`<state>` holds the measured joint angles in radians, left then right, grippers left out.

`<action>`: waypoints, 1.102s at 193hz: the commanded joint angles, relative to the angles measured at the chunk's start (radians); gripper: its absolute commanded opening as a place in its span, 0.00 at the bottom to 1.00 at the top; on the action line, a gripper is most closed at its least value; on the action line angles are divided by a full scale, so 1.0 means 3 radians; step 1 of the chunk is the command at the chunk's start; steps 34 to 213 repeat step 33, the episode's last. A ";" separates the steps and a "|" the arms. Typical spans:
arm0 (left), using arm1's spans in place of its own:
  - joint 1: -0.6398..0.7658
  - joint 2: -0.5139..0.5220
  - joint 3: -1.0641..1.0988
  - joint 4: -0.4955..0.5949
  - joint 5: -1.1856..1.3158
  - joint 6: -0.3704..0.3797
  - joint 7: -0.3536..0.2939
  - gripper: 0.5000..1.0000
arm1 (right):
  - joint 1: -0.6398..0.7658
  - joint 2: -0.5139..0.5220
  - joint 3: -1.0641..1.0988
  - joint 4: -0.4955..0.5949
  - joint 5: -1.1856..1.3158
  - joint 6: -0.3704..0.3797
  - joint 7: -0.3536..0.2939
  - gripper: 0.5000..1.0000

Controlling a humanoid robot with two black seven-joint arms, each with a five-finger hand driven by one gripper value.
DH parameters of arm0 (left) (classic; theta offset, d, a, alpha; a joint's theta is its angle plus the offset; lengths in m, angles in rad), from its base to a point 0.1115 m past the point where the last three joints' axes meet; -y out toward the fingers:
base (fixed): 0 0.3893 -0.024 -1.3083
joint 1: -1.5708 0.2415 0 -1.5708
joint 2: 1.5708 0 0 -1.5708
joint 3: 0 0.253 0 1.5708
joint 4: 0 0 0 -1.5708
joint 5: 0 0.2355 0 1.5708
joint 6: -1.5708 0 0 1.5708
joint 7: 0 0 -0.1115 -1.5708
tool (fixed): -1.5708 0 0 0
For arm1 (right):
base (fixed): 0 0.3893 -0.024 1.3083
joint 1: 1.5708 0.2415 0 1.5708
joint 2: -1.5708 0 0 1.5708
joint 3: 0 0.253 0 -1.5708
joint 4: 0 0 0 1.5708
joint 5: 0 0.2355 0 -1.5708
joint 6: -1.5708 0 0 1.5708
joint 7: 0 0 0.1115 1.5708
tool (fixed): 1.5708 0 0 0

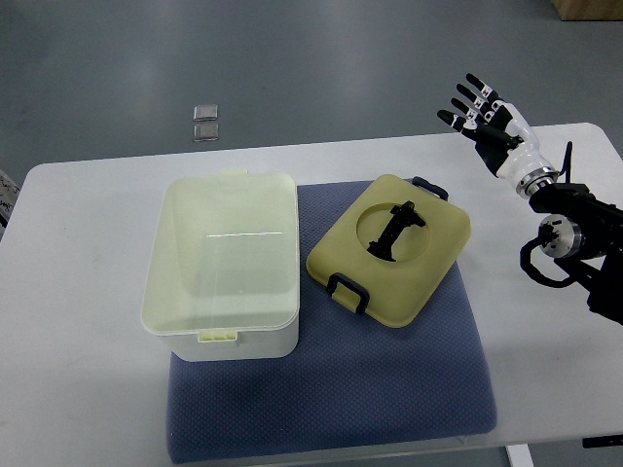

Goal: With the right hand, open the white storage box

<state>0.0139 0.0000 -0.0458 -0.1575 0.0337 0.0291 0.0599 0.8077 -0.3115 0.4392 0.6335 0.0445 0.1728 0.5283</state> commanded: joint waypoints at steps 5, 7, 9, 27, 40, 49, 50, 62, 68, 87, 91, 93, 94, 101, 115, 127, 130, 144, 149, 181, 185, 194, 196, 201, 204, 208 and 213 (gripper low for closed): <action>0.0000 0.0000 -0.0001 -0.0002 0.0000 0.0000 0.0000 1.00 | -0.0033 0.0046 0.0111 -0.0020 0.0000 -0.0024 0.0044 0.87; 0.0000 0.0000 -0.0001 -0.0002 0.0000 0.0000 0.0000 1.00 | -0.0033 0.0046 0.0111 -0.0020 0.0000 -0.0024 0.0049 0.87; 0.0000 0.0000 -0.0001 -0.0002 0.0000 0.0000 0.0000 1.00 | -0.0033 0.0046 0.0111 -0.0020 0.0000 -0.0024 0.0054 0.87; 0.0000 0.0000 -0.0001 -0.0002 0.0000 0.0000 0.0000 1.00 | -0.0044 0.0056 0.0111 -0.0020 -0.0005 -0.0054 0.0085 0.87; 0.0000 0.0000 -0.0001 -0.0002 0.0000 0.0000 0.0000 1.00 | -0.0054 0.0062 0.0111 -0.0025 0.0000 -0.0080 0.0100 0.87; 0.0000 0.0000 -0.0001 -0.0002 0.0000 0.0000 0.0000 1.00 | -0.0054 0.0062 0.0111 -0.0025 0.0000 -0.0080 0.0100 0.87; 0.0000 0.0000 -0.0001 -0.0002 0.0000 0.0000 0.0000 1.00 | -0.0054 0.0062 0.0111 -0.0025 0.0000 -0.0080 0.0100 0.87; 0.0000 0.0000 -0.0001 -0.0002 0.0000 0.0000 0.0000 1.00 | -0.0054 0.0062 0.0111 -0.0025 0.0000 -0.0080 0.0100 0.87; 0.0000 0.0000 -0.0001 -0.0002 0.0000 0.0000 0.0000 1.00 | -0.0054 0.0062 0.0111 -0.0025 0.0000 -0.0080 0.0100 0.87; 0.0000 0.0000 -0.0001 -0.0002 0.0000 0.0000 0.0000 1.00 | -0.0054 0.0062 0.0111 -0.0025 0.0000 -0.0080 0.0100 0.87; 0.0000 0.0000 -0.0001 -0.0002 0.0000 0.0000 0.0000 1.00 | -0.0054 0.0062 0.0111 -0.0025 0.0000 -0.0080 0.0100 0.87; 0.0000 0.0000 -0.0001 -0.0002 0.0000 0.0000 0.0000 1.00 | -0.0054 0.0062 0.0111 -0.0025 0.0000 -0.0080 0.0100 0.87; 0.0000 0.0000 -0.0001 -0.0002 0.0000 0.0000 0.0000 1.00 | -0.0054 0.0062 0.0111 -0.0025 0.0000 -0.0080 0.0100 0.87; 0.0000 0.0000 -0.0001 -0.0002 0.0000 0.0000 0.0000 1.00 | -0.0054 0.0062 0.0111 -0.0025 0.0000 -0.0080 0.0100 0.87; 0.0000 0.0000 -0.0001 -0.0002 0.0000 0.0000 0.0000 1.00 | -0.0054 0.0062 0.0111 -0.0025 0.0000 -0.0080 0.0100 0.87; 0.0000 0.0000 -0.0001 -0.0002 0.0000 0.0000 0.0000 1.00 | -0.0054 0.0062 0.0111 -0.0025 0.0000 -0.0080 0.0100 0.87; 0.0000 0.0000 -0.0001 -0.0002 0.0000 0.0000 0.0000 1.00 | -0.0054 0.0062 0.0111 -0.0025 0.0000 -0.0080 0.0100 0.87; 0.0000 0.0000 -0.0001 -0.0002 0.0000 0.0000 0.0000 1.00 | -0.0054 0.0062 0.0111 -0.0025 0.0000 -0.0080 0.0100 0.87; 0.0000 0.0000 -0.0001 -0.0002 0.0000 0.0000 0.0000 1.00 | -0.0054 0.0062 0.0111 -0.0025 0.0000 -0.0080 0.0100 0.87; 0.0000 0.0000 -0.0001 -0.0002 0.0000 0.0000 0.0000 1.00 | -0.0054 0.0062 0.0111 -0.0025 0.0000 -0.0080 0.0100 0.87; 0.0000 0.0000 -0.0001 -0.0002 0.0000 0.0000 0.0000 1.00 | -0.0054 0.0062 0.0111 -0.0025 0.0000 -0.0080 0.0100 0.87; 0.0000 0.0000 -0.0001 -0.0002 0.0000 0.0000 0.0000 1.00 | -0.0054 0.0062 0.0111 -0.0025 0.0000 -0.0080 0.0100 0.87; 0.0000 0.0000 -0.0001 -0.0002 0.0000 0.0000 0.0000 1.00 | -0.0054 0.0062 0.0111 -0.0025 0.0000 -0.0080 0.0100 0.87; 0.0000 0.0000 -0.0001 -0.0002 0.0000 0.0000 0.0000 1.00 | -0.0054 0.0062 0.0111 -0.0025 0.0000 -0.0080 0.0100 0.87; 0.0000 0.0000 -0.0001 -0.0002 0.0000 0.0000 0.0000 1.00 | -0.0054 0.0062 0.0111 -0.0025 0.0000 -0.0080 0.0100 0.87; 0.0000 0.0000 -0.0001 -0.0002 0.0000 0.0000 0.0000 1.00 | -0.0054 0.0062 0.0111 -0.0025 0.0000 -0.0080 0.0100 0.87; 0.0000 0.0000 -0.0001 -0.0002 0.0000 0.0000 0.0000 1.00 | -0.0054 0.0062 0.0111 -0.0025 0.0000 -0.0080 0.0100 0.87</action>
